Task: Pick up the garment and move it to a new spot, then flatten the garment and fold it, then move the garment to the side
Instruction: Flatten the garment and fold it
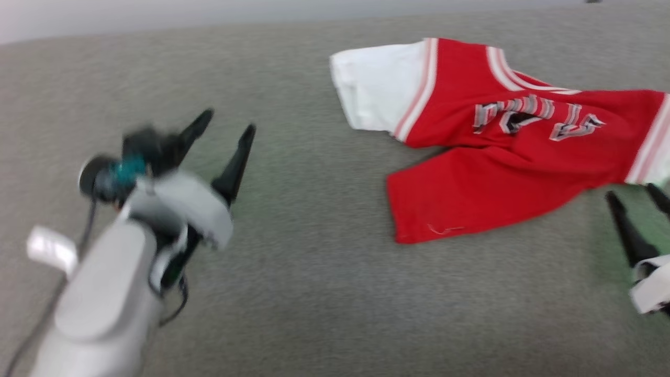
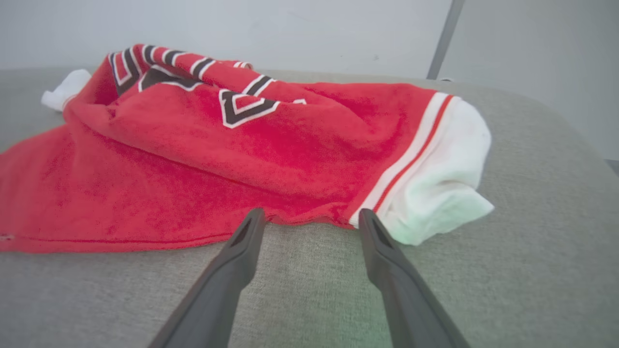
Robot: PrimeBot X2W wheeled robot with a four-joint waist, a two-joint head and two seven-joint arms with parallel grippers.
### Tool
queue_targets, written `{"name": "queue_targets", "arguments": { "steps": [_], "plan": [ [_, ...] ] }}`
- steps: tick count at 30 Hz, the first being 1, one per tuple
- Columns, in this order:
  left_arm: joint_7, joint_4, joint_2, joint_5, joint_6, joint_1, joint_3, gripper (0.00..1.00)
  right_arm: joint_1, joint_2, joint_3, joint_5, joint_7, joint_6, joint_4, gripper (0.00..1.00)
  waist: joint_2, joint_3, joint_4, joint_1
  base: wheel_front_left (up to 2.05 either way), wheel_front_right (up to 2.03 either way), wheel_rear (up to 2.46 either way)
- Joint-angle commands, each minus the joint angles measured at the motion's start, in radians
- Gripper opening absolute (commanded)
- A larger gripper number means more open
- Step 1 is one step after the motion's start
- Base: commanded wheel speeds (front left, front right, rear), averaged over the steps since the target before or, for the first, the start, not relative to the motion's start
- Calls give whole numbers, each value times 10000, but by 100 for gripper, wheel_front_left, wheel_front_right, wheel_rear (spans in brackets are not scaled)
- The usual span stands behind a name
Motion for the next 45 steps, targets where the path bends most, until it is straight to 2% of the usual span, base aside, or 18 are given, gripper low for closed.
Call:
{"name": "queue_targets", "arguments": {
  "steps": [1,5,9,13,18,23,27,28,29,30,36,41,45],
  "plan": [
    [247,44,-88,-419,-20,-355,-33,100,147,128,-201,-78,-56,-12,-148,100,0,43,-879,0,0,0,0],
    [2987,951,603,-2017,-1,-2207,-574,100,810,1165,-805,-436,-96,-13,-1488,100,0,350,-1694,0,0,0,0],
    [5724,2257,829,-2902,-1,-3737,-915,100,1300,1938,-1279,-823,91,-12,-2593,100,0,629,-2422,0,0,0,0],
    [7951,3553,637,-3544,112,-4738,-985,100,1583,2423,-1625,-1211,389,-12,-3383,100,0,831,-2996,0,0,0,0],
    [9426,4513,369,-3927,341,-5440,-1086,100,1768,2818,-1863,-1554,634,-12,-4015,100,0,1043,-3446,0,0,0,0],
    [9687,5127,7,-4184,486,-5620,-1007,100,1868,3074,-1959,-1807,804,-12,-4287,100,0,1216,-3649,0,0,0,0],
    [9593,5475,95,-3857,341,-5495,-1418,100,1950,3205,-2033,-1986,883,-12,-4450,100,0,1271,-3657,0,0,0,0],
    [9520,5546,18,-3955,297,-5477,-1358,49,1931,3215,-2051,-2029,910,-12,-4497,100,0,1265,-3631,0,0,0,0],
    [9377,5596,-57,-3999,266,-5480,-1332,28,1927,3207,-2089,-2040,916,-12,-4530,100,0,1249,-3574,0,0,0,0],
    [9252,5657,-108,-4020,259,-5501,-1319,0,1934,3197,-2130,-2063,949,-12,-4562,100,0,1222,-3495,0,0,0,0],
    [8753,5969,-215,-4293,98,-5271,-1251,0,2058,3019,-2384,-2149,1132,-12,-4707,100,0,784,-2689,0,0,0,0],
    [8104,5595,200,-4449,20,-4814,-1322,0,2143,2833,-2526,-2191,1404,-12,-4854,100,0,243,-1857,0,0,0,0],
    [7720,4743,564,-4936,-9,-4122,-1367,0,2334,2751,-2708,-2199,1674,-12,-5066,100,0,-172,-1281,0,0,0,0]
  ]
}}
